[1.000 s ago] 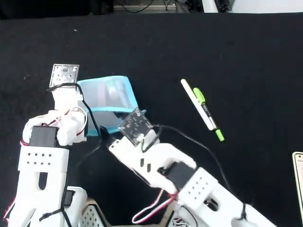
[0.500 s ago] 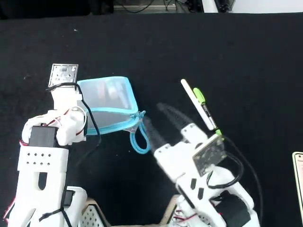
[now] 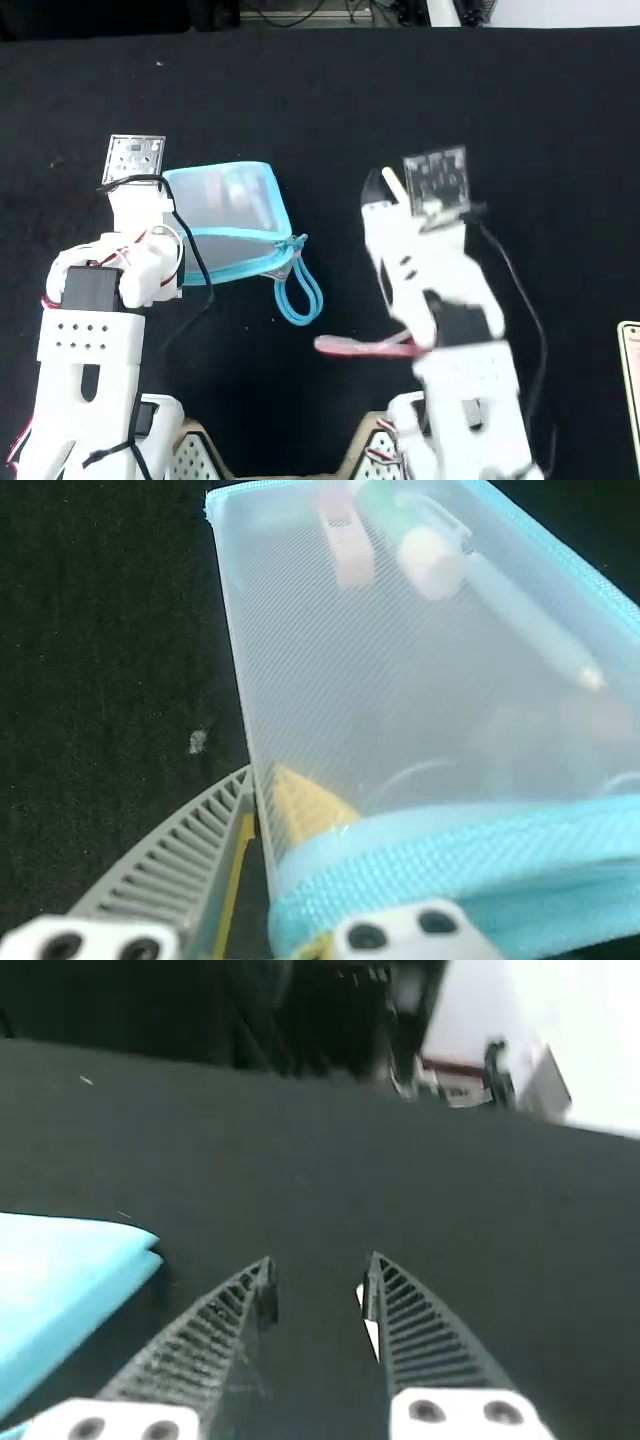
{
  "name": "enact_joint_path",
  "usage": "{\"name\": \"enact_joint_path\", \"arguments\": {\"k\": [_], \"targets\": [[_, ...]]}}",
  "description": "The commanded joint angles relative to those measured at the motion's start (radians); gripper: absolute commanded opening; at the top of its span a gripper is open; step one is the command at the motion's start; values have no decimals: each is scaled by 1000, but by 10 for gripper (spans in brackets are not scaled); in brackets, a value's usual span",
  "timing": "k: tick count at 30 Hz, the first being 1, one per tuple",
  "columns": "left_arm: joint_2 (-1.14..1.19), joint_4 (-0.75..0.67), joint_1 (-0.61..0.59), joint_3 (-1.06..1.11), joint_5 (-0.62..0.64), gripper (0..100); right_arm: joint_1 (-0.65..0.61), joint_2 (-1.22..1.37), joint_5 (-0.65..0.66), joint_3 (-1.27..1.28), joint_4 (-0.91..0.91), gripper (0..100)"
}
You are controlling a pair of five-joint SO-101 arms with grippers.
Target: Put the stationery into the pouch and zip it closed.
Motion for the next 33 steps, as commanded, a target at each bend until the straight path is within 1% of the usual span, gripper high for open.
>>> {"name": "enact_joint_path", "arguments": {"k": [1, 4, 8, 11, 15, 23, 26, 30, 33], "targets": [[5, 20, 7, -15, 14, 30, 92, 216, 0, -45, -227, 131], [5, 20, 7, -15, 14, 30, 117, 271, 0, 7, -371, 131], [5, 20, 7, -15, 14, 30, 115, 320, 5, 117, -623, 131], [5, 20, 7, -15, 14, 30, 114, 392, 8, 133, -713, 133], [5, 20, 7, -15, 14, 30, 114, 550, 8, 27, -720, 133], [5, 20, 5, -15, 14, 30, 123, 990, 8, -269, -718, 133], [5, 20, 5, -15, 14, 30, 133, 1049, 8, -315, -717, 133], [5, 20, 5, -13, 14, 30, 137, 1066, 8, -337, -713, 133], [5, 20, 5, -13, 14, 30, 135, 1067, 32, -378, -617, 134]]}}
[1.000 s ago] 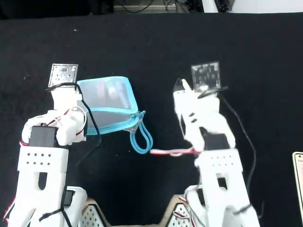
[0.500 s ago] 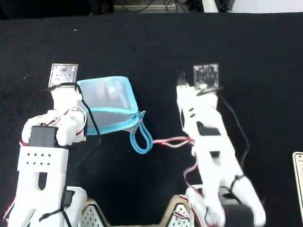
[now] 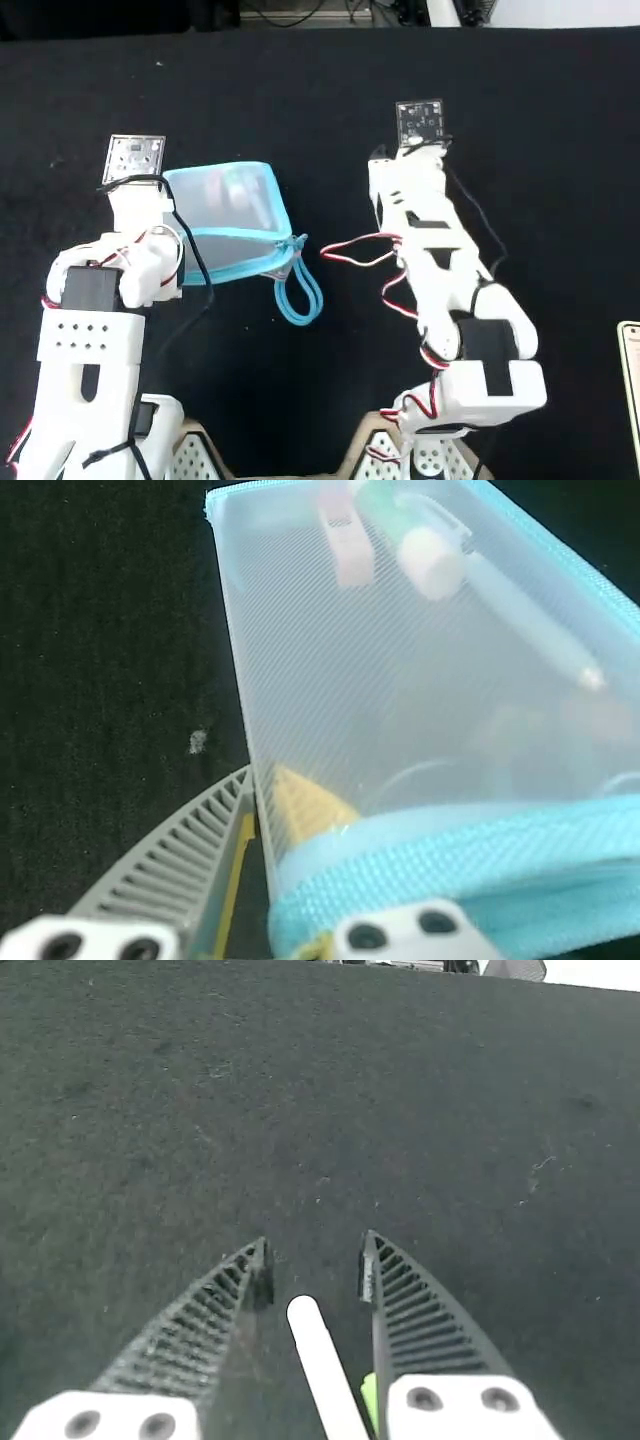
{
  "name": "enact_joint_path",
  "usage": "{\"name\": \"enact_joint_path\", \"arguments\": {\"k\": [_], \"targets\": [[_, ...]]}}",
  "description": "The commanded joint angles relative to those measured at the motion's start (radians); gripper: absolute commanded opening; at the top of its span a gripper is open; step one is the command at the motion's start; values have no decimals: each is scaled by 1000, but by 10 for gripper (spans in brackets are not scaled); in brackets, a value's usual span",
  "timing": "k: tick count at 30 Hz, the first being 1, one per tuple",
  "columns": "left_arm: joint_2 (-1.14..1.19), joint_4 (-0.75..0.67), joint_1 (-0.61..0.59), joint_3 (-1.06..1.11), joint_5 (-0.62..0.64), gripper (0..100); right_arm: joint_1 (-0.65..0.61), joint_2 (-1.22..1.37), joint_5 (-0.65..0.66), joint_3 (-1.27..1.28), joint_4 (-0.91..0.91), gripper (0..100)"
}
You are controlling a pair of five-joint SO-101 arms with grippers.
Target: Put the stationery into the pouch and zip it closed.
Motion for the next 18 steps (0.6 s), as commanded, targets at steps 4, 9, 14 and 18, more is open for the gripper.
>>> {"name": "enact_joint_path", "arguments": {"k": [4, 9, 14, 18], "targets": [[5, 20, 5, -13, 14, 30, 17, 19, 84, -216, 302, 134], [5, 20, 5, -13, 14, 30, 21, 142, 86, -372, 446, 134], [5, 20, 5, -13, 14, 30, 21, 237, 91, -516, 591, 135], [5, 20, 5, -13, 14, 30, 23, 285, 91, -590, 657, 135]]}}
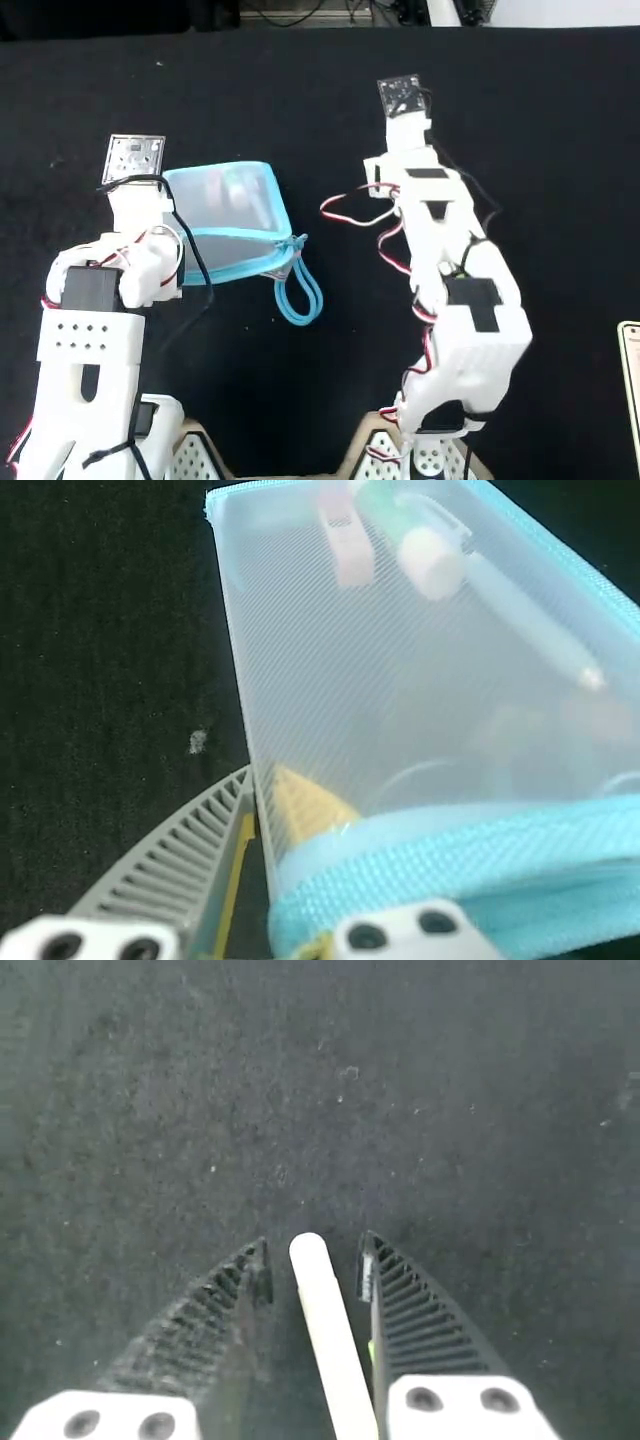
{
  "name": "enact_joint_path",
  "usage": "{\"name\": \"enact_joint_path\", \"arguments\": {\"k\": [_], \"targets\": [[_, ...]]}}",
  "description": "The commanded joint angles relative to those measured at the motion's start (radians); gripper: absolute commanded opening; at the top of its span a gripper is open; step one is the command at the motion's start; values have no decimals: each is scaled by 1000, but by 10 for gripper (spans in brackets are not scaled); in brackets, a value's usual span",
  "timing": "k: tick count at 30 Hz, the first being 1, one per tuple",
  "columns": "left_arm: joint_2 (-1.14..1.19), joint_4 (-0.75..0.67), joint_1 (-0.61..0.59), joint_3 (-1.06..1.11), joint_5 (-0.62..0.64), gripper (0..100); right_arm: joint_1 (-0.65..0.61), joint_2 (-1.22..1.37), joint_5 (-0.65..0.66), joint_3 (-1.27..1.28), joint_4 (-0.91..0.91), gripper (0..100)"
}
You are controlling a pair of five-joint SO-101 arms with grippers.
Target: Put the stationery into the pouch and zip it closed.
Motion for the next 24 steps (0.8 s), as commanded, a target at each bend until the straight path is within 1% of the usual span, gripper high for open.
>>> {"name": "enact_joint_path", "arguments": {"k": [1, 11, 16, 24], "targets": [[5, 20, 5, -13, 14, 30, 23, 22, 8, -124, 63, 135], [5, 20, 5, -13, 14, 30, 43, 79, 11, -170, 64, 135], [5, 20, 5, -13, 14, 30, 54, 94, 81, -179, 74, 135], [5, 20, 5, -13, 14, 30, 32, 97, 80, -179, 98, 135]]}}
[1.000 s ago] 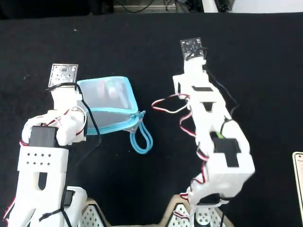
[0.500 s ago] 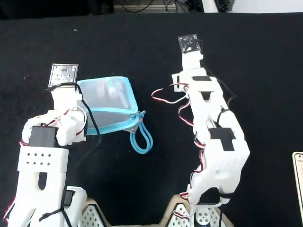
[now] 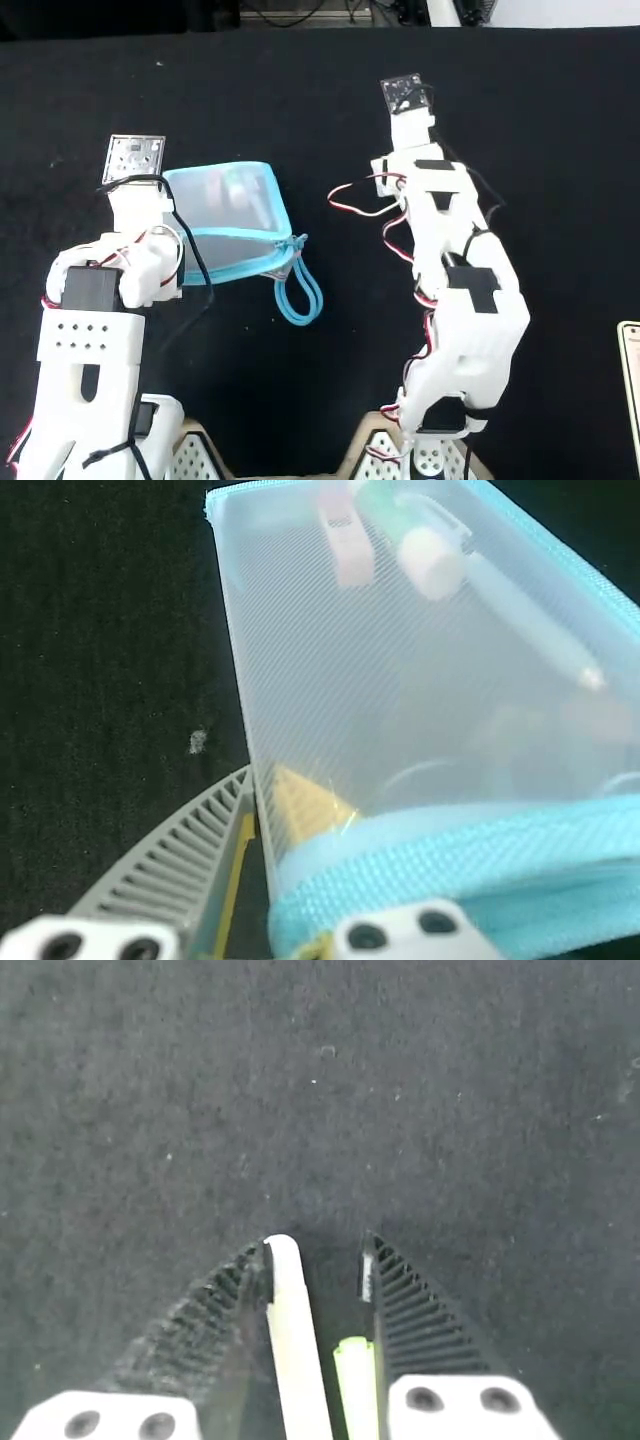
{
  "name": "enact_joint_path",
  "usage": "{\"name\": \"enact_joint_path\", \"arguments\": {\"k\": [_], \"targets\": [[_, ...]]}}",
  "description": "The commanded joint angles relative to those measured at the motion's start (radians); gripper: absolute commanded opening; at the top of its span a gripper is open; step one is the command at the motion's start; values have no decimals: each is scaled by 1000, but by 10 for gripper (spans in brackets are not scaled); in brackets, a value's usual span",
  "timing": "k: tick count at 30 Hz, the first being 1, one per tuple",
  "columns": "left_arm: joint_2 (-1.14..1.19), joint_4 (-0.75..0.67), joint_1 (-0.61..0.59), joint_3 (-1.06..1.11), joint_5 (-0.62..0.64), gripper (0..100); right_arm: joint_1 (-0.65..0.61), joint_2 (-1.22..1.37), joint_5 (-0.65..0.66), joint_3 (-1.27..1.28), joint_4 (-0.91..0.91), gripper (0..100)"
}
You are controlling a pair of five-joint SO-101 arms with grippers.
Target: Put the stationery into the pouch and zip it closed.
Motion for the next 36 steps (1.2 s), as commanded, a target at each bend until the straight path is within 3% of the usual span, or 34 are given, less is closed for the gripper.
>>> {"name": "enact_joint_path", "arguments": {"k": [1, 20, 27, 31, 36], "targets": [[5, 20, 5, -13, 14, 30, -9, -4, 9, -59, 23, 135], [5, 21, 5, -13, 14, 30, -18, 104, 11, -228, 245, 131], [5, 23, 5, -13, 14, 30, -14, 239, 11, -501, 528, 128], [5, 23, 5, -13, 14, 30, -14, 263, 9, -579, 615, 5], [5, 23, 5, -13, 14, 30, -26, 257, -3, -562, 629, 11]]}}
